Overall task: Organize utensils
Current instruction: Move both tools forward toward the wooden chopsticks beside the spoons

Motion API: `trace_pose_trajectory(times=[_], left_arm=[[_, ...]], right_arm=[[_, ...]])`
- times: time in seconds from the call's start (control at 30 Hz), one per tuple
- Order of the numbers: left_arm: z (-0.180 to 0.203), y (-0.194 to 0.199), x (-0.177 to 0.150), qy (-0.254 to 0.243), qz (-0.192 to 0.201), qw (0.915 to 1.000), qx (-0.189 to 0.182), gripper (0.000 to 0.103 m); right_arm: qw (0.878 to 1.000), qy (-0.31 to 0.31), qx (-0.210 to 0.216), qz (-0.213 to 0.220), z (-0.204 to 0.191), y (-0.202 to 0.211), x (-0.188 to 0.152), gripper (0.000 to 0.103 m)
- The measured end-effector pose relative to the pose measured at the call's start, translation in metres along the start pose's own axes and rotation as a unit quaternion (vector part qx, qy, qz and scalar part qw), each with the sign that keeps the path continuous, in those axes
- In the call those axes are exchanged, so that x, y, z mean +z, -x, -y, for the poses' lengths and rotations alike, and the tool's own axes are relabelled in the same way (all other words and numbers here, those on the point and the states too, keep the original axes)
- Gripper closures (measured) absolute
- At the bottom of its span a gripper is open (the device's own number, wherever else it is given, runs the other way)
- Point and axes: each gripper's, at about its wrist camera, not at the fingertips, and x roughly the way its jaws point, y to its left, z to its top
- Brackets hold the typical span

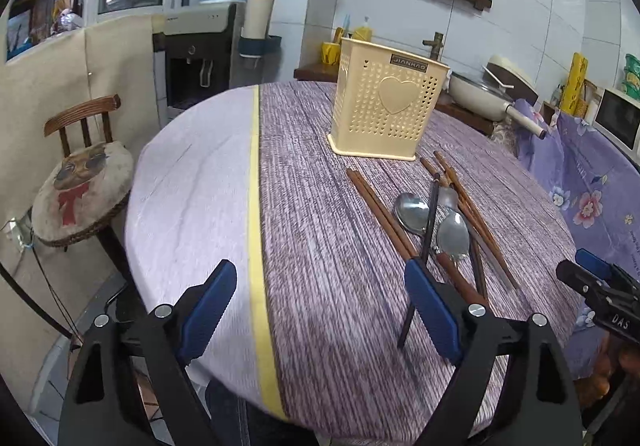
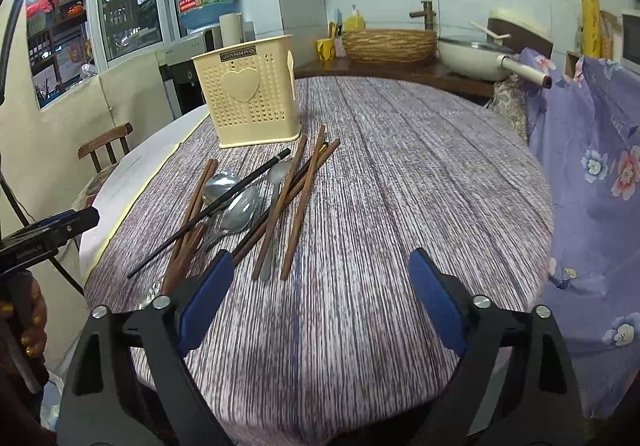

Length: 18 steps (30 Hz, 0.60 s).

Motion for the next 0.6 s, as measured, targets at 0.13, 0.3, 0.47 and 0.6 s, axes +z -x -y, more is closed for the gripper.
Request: trace_pose_trajectory(times=[0.13, 0.3, 0.47, 0.6], left_arm=[[-0.004, -0.022, 0.022, 0.011, -0.028, 0.9995, -0.011, 0.021], [-0.003, -0.047, 0.041, 0.012, -0.065, 0.9977, -0.017, 0.036], [0.006, -0.071, 0.049, 0.005, -0.101, 0.9944, -0.031, 0.046], [0.018, -0.090, 0.052, -0.012, -0.119, 0.9924, -0.030, 0.049]], right_arm=[[1.000, -0.011, 0.003, -0.015, 0.002, -0.030, 0.031, 0.025], [0.998, -0.034, 0.022, -0.053, 0.002, -0.068, 0.060, 0.039], [0.998, -0.028, 0.006, -0.059, -0.001, -0.085, 0.070, 0.043], [0.999, -0.021, 0.001, -0.050, -0.004, -0.081, 0.065, 0.043]])
